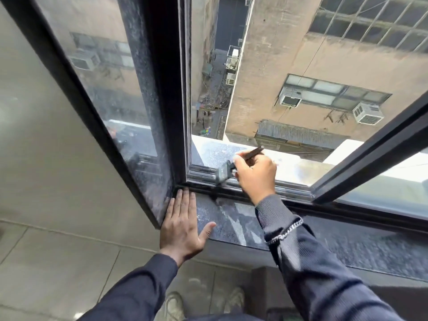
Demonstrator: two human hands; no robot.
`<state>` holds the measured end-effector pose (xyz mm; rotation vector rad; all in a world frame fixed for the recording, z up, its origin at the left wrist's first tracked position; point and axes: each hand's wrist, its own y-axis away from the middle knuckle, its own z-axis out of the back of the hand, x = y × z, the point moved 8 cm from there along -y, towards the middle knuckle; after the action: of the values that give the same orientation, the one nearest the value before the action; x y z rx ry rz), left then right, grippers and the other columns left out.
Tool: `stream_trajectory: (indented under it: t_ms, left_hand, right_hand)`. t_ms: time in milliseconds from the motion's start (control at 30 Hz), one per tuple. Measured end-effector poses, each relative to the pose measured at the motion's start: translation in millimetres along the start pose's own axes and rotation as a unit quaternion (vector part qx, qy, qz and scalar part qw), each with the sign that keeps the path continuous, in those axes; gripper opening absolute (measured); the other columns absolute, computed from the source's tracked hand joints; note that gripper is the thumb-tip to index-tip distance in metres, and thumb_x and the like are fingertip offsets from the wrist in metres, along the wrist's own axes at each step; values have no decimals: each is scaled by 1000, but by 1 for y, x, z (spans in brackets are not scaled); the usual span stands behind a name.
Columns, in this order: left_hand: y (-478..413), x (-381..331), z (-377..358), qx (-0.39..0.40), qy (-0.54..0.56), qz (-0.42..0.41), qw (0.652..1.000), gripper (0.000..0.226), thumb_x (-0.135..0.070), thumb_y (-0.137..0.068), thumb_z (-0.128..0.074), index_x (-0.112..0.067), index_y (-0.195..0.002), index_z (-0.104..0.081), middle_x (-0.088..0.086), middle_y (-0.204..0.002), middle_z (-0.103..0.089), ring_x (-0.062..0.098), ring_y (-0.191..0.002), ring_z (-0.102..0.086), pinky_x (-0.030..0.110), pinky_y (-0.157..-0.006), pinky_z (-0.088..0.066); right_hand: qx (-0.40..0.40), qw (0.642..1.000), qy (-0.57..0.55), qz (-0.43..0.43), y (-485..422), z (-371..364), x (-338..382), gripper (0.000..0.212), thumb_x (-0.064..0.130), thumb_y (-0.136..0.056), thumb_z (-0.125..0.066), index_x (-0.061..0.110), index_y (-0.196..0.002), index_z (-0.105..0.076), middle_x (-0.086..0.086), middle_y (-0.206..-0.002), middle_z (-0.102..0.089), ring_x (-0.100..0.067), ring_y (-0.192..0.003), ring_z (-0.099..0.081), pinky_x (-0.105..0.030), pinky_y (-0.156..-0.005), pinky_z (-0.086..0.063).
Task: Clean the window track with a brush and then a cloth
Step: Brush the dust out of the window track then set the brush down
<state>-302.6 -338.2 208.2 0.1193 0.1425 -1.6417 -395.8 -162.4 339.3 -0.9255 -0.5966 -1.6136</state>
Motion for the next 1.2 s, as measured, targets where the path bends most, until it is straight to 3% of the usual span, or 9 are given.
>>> stream_trajectory:
  t_ms: [167,233,333,567,733,833,933,1033,1200]
  left_hand:
    - [1,0,4,6,5,3,1000,95,-70,-88,-27,4,-146,-36,25,-155,-36,38,-146,-33,53,-118,-33]
    - [1,0,4,10,8,3,1000,94,-70,-88,-28,4,-147,-36,25,-155,-36,38,-146,-33,53,-117,-33]
    - [-1,1,3,4,8,1,1000,93,-69,-88,-29,4,-145,-38,26,-153,-40,38,-144,-37,53,-116,-35]
    - [0,0,0,-4,10,-2,1000,95,-70,-89,-20,3,-146,-36,25,-155,-37,38,-145,-34,51,-119,-29]
    - [1,-1,1,-5,10,-4,1000,93,-69,-88,-27,5,-145,-39,26,-153,-39,38,-144,-37,52,-118,-32]
    - [0,0,2,-4,8,-3,1000,93,-68,-87,-30,4,-145,-38,25,-153,-39,38,-144,-36,51,-118,-31]
    - [-1,2,2,-10,7,-7,1000,93,-68,-88,-31,4,-146,-36,25,-154,-38,38,-145,-35,51,-119,-31]
    - [-1,1,1,-11,14,-7,1000,93,-69,-89,-27,5,-146,-37,26,-153,-39,39,-144,-36,51,-119,-31]
    - [-1,1,-2,-15,27,-9,999,93,-69,-90,-24,5,-145,-37,26,-153,-40,39,-144,-36,52,-119,-31]
  right_hand:
    - [17,937,-265,-228,-2,-42,-42,11,9,-82,-67,-1,-85,-68,-24,-84,-74,-32,-71,-74,-42,-63,-61]
    - [-30,957,-170,-233,-2,-11,-68,16,12,-81,-67,-2,-88,-69,-20,-84,-74,-31,-74,-73,-38,-71,-62]
    - [-101,988,46,-111,-6,68,-71,11,19,-87,-64,9,-85,-68,0,-68,-65,-9,-61,-60,-12,-42,-41]
    - [-97,928,348,86,11,112,-28,8,16,-92,-55,12,-86,-59,-1,-67,-51,-23,-58,-45,-29,-62,-35]
    - [-45,998,-5,-45,18,13,-13,18,25,-86,-64,8,-82,-70,-10,-75,-73,-30,-72,-69,-42,-66,-58]
    - [-44,925,-316,-207,20,-33,-24,11,15,-79,-68,4,-82,-66,-18,-78,-75,-34,-73,-73,-37,-58,-59]
    - [-78,961,-143,-225,21,-5,-51,13,18,-80,-66,6,-85,-66,-20,-89,-74,-36,-84,-71,-49,-78,-59]
    - [-155,976,111,-102,20,73,-53,10,21,-87,-63,12,-91,-65,-11,-82,-70,-27,-73,-62,-34,-70,-54]
    - [-204,912,340,103,19,128,-13,5,10,-86,-60,14,-87,-57,1,-69,-44,-21,-59,-40,-28,-63,-34]
